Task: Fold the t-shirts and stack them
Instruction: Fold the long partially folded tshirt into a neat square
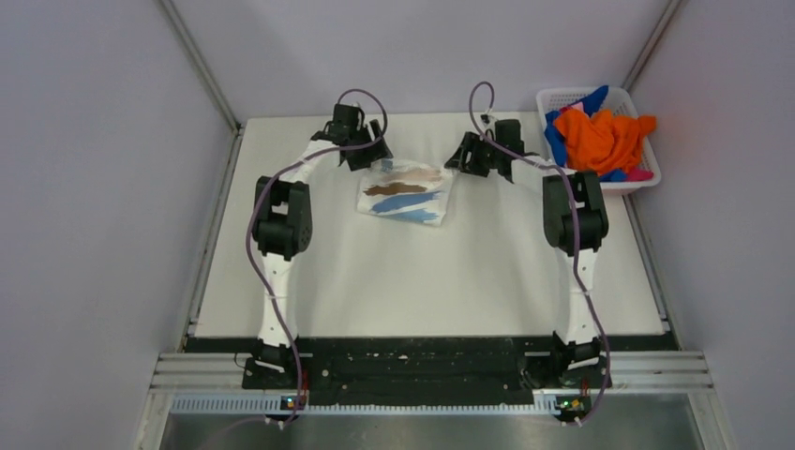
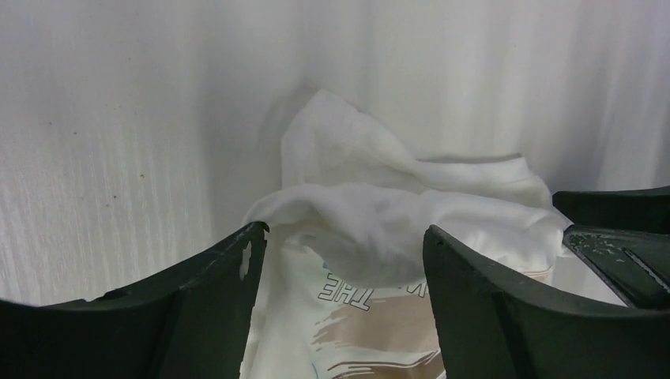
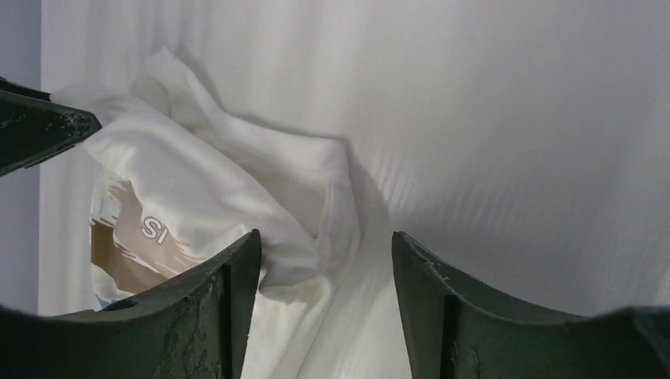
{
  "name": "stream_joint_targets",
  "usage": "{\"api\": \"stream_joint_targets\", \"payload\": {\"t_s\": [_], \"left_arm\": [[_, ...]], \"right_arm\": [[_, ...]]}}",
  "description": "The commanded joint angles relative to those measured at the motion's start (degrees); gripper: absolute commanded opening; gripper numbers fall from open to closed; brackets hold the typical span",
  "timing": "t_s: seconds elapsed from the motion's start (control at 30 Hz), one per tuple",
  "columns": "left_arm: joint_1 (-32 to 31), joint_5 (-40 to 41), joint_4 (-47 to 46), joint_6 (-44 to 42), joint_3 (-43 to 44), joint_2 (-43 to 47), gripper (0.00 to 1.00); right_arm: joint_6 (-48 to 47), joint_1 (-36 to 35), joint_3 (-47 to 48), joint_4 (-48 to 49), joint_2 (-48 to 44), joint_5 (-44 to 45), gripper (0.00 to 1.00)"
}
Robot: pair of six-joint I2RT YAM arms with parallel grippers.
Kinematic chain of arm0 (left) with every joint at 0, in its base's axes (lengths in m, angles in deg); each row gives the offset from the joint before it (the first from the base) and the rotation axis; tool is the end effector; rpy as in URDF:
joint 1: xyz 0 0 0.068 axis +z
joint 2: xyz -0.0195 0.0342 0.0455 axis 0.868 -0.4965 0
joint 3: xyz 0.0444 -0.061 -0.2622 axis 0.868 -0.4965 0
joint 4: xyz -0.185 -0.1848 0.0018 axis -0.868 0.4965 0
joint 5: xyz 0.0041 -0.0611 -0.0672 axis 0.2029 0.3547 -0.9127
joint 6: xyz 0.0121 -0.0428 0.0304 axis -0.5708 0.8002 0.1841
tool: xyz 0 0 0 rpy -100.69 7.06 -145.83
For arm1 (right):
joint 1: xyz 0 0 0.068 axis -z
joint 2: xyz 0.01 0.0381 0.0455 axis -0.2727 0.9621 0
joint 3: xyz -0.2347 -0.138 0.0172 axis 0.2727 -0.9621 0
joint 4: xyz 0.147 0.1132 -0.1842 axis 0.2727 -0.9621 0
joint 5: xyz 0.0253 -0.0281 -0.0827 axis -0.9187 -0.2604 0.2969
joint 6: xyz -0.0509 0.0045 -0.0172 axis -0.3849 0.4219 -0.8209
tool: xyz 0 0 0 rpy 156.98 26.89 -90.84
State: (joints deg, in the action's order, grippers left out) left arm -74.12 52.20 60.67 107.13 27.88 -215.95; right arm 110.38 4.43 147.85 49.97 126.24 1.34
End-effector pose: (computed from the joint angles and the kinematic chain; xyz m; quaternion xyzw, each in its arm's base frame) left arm 0.5090 -0.1329 0.1939 -0.1058 0.9130 -0.2306 0.3196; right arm 0.4896 0.1166 0.1467 -0.0001 0.8684 0.3573 0.3437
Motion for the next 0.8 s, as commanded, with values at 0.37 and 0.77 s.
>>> {"api": "stream_joint_targets", "payload": {"t_s": [0.37,0.77], "left_arm": [[-3.1,-4.7,-7.3,-1.4,-13.8,18.9,0.91],[-3.4,-2.4,-6.6,0.5,1.2,3.1,0.93]], "right_arm": [[3.0,-3.1,-15.9,8.4,-21.4,-5.5,0.98],[7.9,-5.9,-2.9,11.8,-7.0,-8.6,0.99]]}}
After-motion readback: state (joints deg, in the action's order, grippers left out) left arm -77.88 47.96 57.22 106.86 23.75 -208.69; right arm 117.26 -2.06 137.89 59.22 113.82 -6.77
